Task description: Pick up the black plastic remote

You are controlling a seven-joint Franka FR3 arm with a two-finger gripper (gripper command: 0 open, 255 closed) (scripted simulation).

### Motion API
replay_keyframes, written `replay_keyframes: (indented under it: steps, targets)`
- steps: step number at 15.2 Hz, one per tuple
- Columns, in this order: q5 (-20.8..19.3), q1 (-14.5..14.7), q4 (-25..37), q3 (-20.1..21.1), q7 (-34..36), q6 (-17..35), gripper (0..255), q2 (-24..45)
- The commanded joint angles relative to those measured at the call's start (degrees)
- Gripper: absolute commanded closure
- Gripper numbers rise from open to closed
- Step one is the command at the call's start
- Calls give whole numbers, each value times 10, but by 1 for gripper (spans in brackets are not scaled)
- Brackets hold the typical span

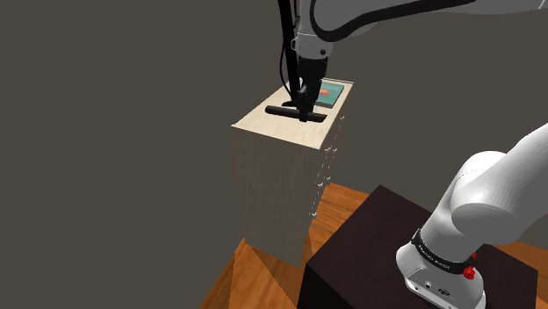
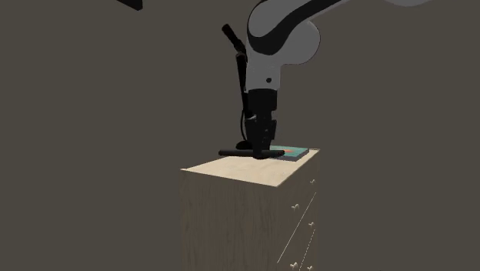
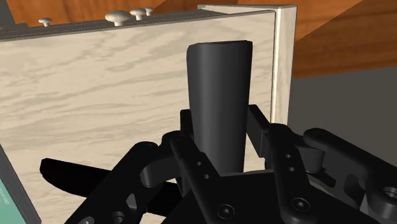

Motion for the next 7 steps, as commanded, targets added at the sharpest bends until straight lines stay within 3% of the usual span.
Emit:
replay_keyframes:
  steps: [1,7]
  targets:
    - [0,1,16,1,2,-16,255,0]
    - [0,0,49,1,3,-48,255,1]
